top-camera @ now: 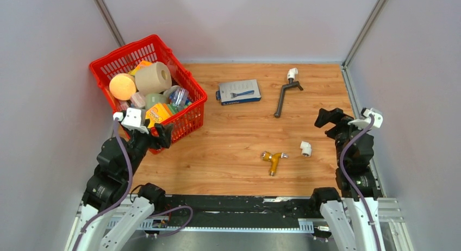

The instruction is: Install the water faucets

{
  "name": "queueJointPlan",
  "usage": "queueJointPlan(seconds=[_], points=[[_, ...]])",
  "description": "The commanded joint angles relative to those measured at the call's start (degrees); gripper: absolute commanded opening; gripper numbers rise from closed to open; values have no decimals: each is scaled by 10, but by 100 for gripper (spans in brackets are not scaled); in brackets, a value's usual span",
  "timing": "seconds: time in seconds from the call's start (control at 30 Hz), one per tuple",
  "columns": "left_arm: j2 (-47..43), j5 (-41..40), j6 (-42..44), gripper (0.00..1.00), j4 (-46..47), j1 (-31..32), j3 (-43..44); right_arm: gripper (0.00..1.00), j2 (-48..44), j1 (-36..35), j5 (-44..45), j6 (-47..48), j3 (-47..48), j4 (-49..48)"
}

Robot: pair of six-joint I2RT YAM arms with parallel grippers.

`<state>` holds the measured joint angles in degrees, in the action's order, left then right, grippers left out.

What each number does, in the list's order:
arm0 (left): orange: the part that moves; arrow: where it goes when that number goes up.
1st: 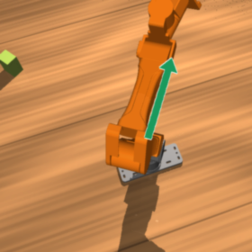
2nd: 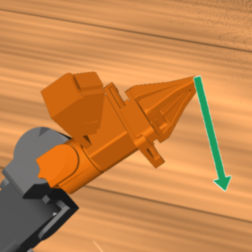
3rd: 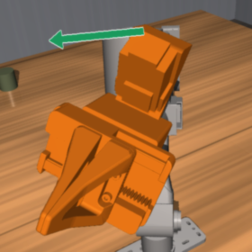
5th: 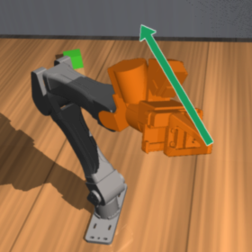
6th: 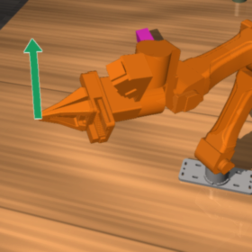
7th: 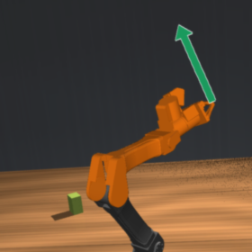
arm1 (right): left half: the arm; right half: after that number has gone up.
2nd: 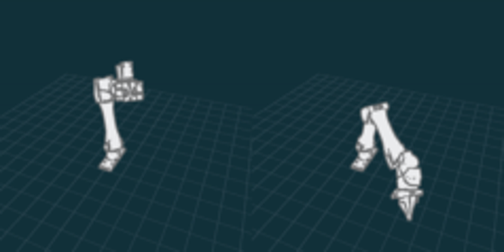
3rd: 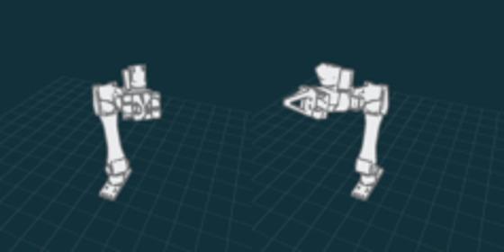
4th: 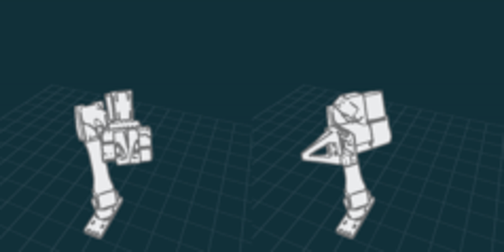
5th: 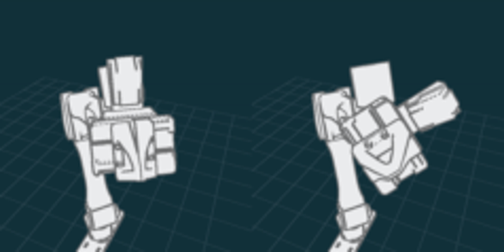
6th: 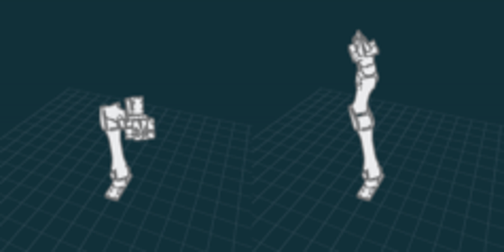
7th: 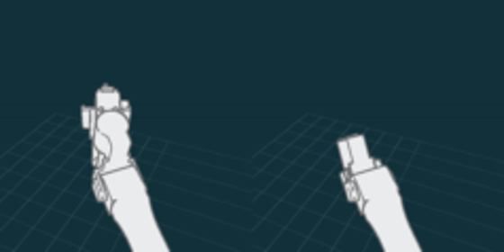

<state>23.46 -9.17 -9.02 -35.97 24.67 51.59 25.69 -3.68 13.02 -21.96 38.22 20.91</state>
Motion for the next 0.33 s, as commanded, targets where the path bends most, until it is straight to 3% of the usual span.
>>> queueJointPlan(seconds=[0.0,0.3], points=[[-15,-57,-2,88,48,-2,-19,100,-26,2,35,33,34,26],[-50,-84,-36,88,91,-2,-64,100,-71,-4,105,82,62,50]])
